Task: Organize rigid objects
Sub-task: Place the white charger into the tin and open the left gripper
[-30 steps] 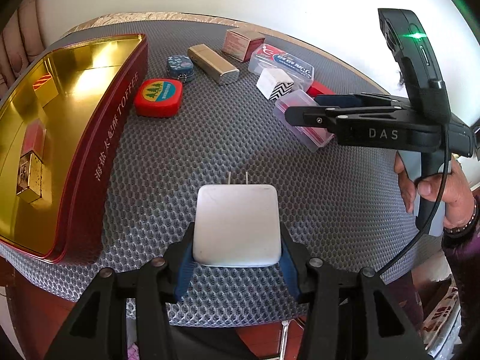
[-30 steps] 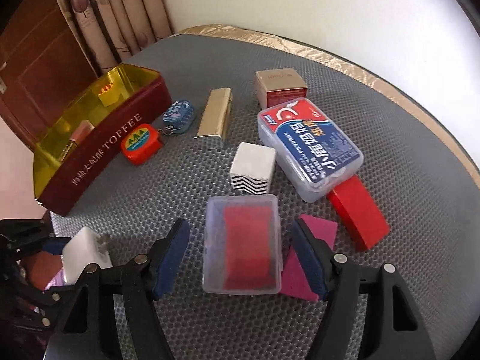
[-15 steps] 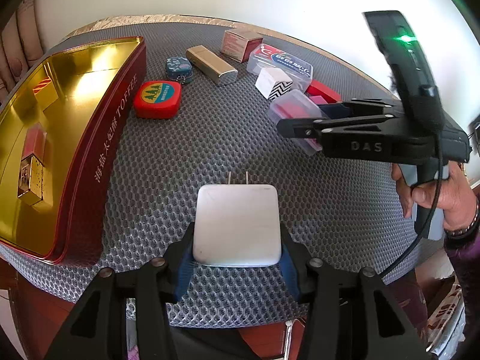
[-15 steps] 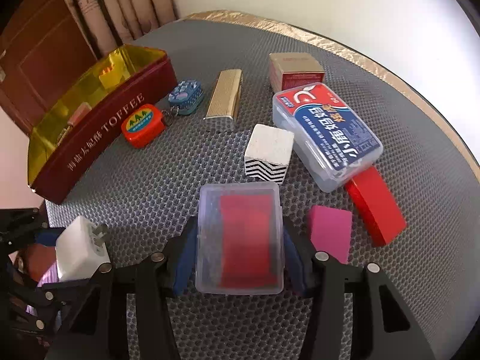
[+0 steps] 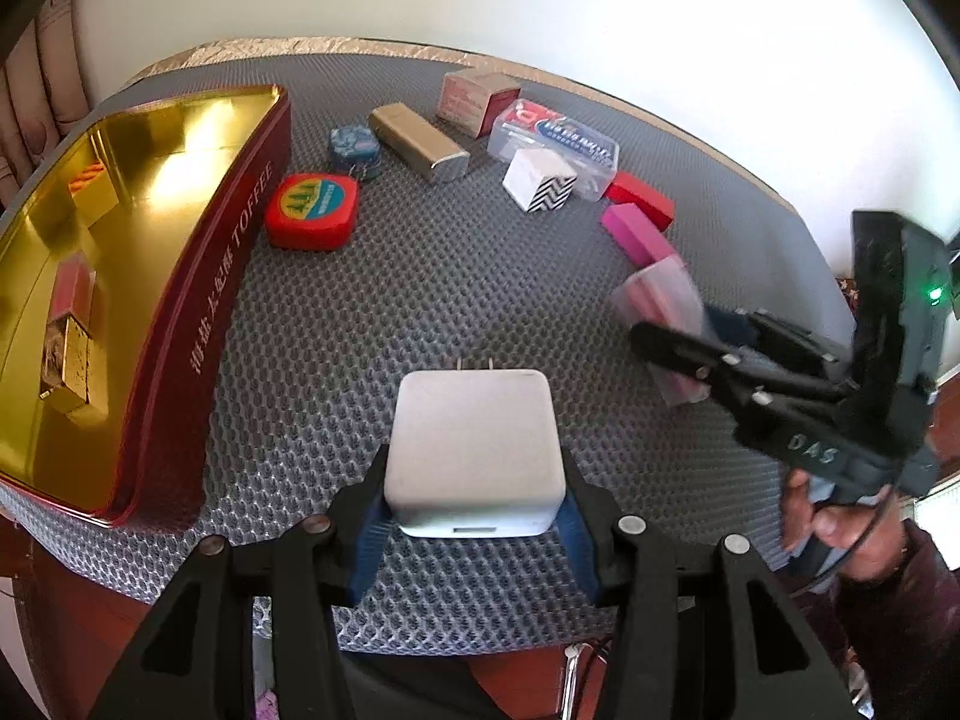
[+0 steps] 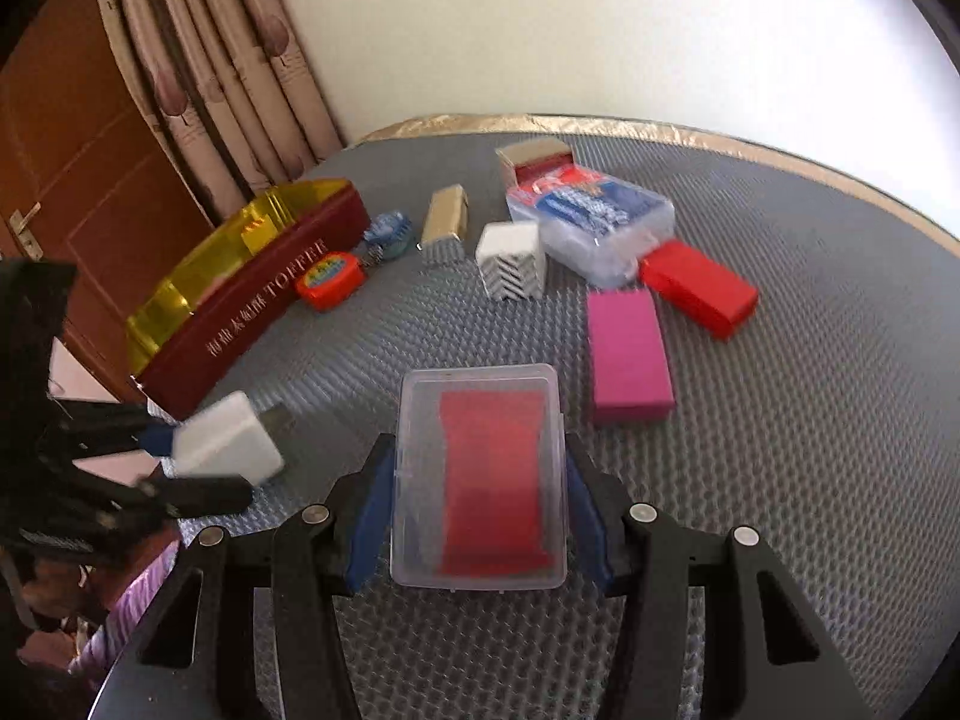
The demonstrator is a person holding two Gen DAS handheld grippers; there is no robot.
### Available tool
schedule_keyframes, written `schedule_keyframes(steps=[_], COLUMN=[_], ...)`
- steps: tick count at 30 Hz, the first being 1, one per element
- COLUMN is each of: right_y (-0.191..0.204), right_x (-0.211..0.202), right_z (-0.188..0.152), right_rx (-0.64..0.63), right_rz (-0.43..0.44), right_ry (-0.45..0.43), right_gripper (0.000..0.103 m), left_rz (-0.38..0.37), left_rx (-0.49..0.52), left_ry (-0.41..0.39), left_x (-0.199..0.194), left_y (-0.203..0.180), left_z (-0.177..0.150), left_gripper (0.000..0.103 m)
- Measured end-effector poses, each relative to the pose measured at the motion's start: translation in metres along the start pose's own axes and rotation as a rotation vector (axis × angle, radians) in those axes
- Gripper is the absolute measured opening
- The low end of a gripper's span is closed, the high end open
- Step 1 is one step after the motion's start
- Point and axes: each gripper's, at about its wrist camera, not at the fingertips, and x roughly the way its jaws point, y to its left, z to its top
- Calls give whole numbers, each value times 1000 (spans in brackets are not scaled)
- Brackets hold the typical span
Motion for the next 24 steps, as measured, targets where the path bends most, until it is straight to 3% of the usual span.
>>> schedule_keyframes(steps=[8, 14, 17, 24], right_y=[-3, -5, -4, -5], right_x=[-1, -8, -8, -9], right_z=[-1, -3, -2, -3], right_rx=[9, 25, 27, 33], right_rz=[13, 20, 23, 28], right_ry=[-20, -33, -34, -27], right_gripper=[50, 50, 50, 50], left_rz=[-20, 59, 146, 229], left_rx=[-9, -29, -36, -104], left_ry=[-65, -119, -115, -43], left_x=[-47, -74, -65, -18], left_y=[10, 49, 78, 134], left_z=[38, 87, 115, 142], left_gripper=[50, 50, 50, 50])
